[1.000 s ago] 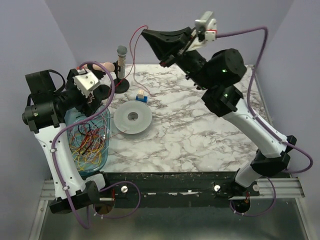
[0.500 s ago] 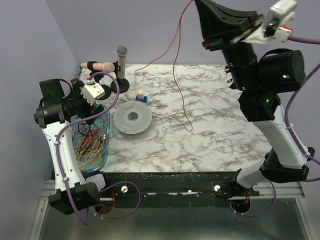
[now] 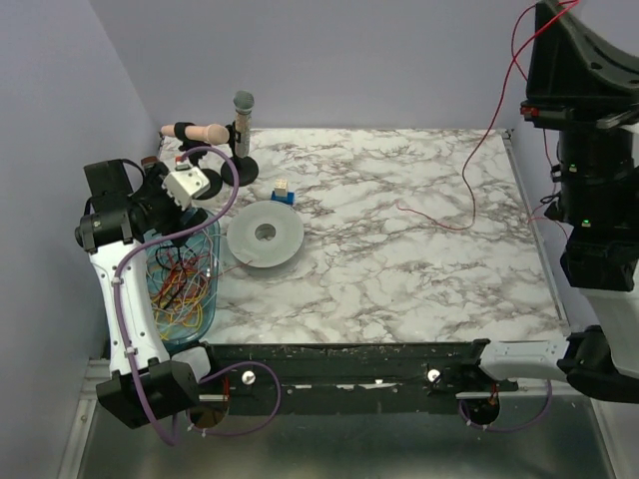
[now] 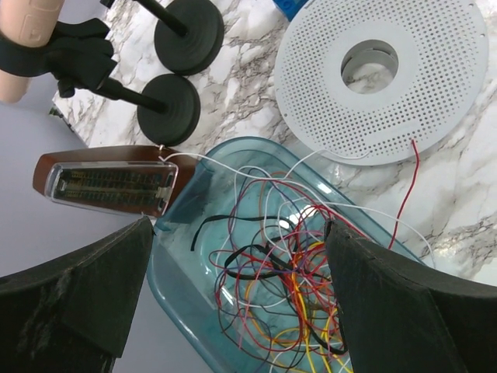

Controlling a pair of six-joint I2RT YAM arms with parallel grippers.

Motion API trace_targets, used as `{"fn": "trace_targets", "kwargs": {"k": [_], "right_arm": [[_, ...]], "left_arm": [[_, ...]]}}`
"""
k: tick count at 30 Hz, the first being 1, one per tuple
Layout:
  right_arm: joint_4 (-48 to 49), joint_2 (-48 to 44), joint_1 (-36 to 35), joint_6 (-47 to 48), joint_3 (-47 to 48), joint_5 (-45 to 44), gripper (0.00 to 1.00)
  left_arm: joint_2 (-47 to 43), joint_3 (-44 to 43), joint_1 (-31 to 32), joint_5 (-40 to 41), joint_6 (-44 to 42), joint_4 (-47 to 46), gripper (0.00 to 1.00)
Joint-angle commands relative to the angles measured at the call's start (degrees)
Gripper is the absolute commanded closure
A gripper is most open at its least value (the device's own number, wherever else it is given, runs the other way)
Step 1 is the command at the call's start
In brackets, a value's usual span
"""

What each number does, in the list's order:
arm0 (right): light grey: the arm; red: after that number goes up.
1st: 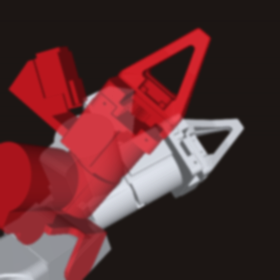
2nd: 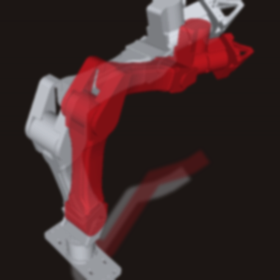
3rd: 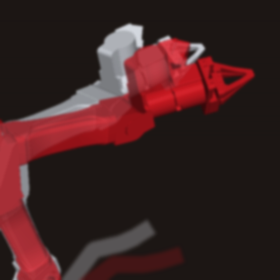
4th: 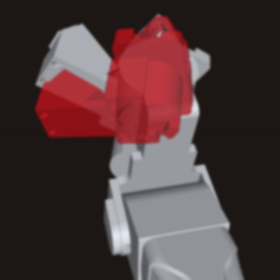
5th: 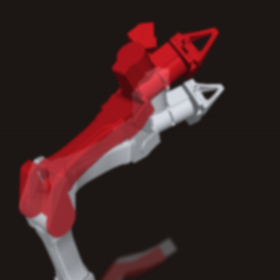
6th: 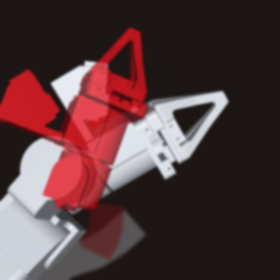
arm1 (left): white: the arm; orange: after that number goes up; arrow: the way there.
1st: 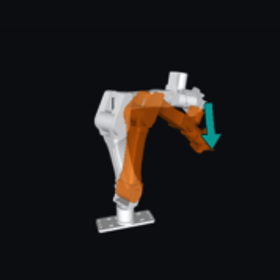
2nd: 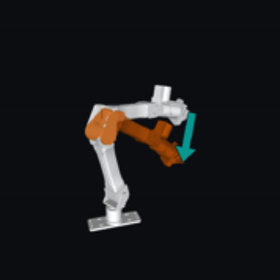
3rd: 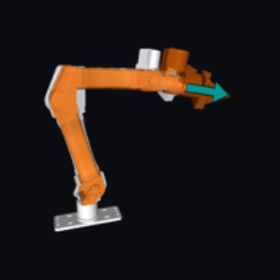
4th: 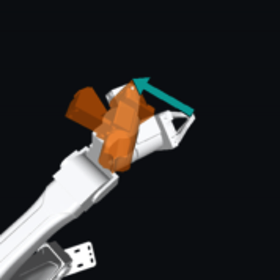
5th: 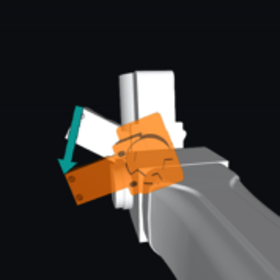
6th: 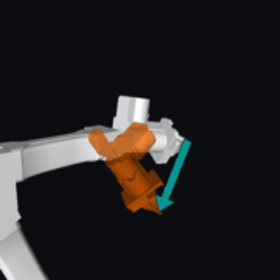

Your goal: Wrap the cables

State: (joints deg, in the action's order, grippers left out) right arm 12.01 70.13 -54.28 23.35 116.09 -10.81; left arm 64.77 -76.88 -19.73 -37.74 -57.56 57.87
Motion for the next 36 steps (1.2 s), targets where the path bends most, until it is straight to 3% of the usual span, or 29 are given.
{"fn": "trace_targets", "kwargs": {"k": [1,10,18,27,36], "right_arm": [[-1.55,-2.26,0.84,6.08,-12.09,-8.86,0.99],[-4.27,-12.64,11.56,-9.8,-44.69,-12.04,0.99],[-9.11,-9.58,19.11,-25.96,-63.08,-6.08,0.99],[-14.91,1.32,29.31,-33.46,-65.03,-0.97,0.99],[-19.66,8.62,38.9,-36.72,-65.29,3.6,0.99]], "left_arm": [[-0.44,1.99,2.75,-2.17,0.6,-0.12,0.01],[1.32,4.02,12.42,-5.42,7.54,-1.26,0.01],[2.38,10.78,23.58,-0.68,13.08,-7.85,0.03],[6.67,18.87,36.68,12.24,15.2,-18.92,0.03],[18.62,16.51,38.88,15.85,13.35,-22.98,0.01]]}}
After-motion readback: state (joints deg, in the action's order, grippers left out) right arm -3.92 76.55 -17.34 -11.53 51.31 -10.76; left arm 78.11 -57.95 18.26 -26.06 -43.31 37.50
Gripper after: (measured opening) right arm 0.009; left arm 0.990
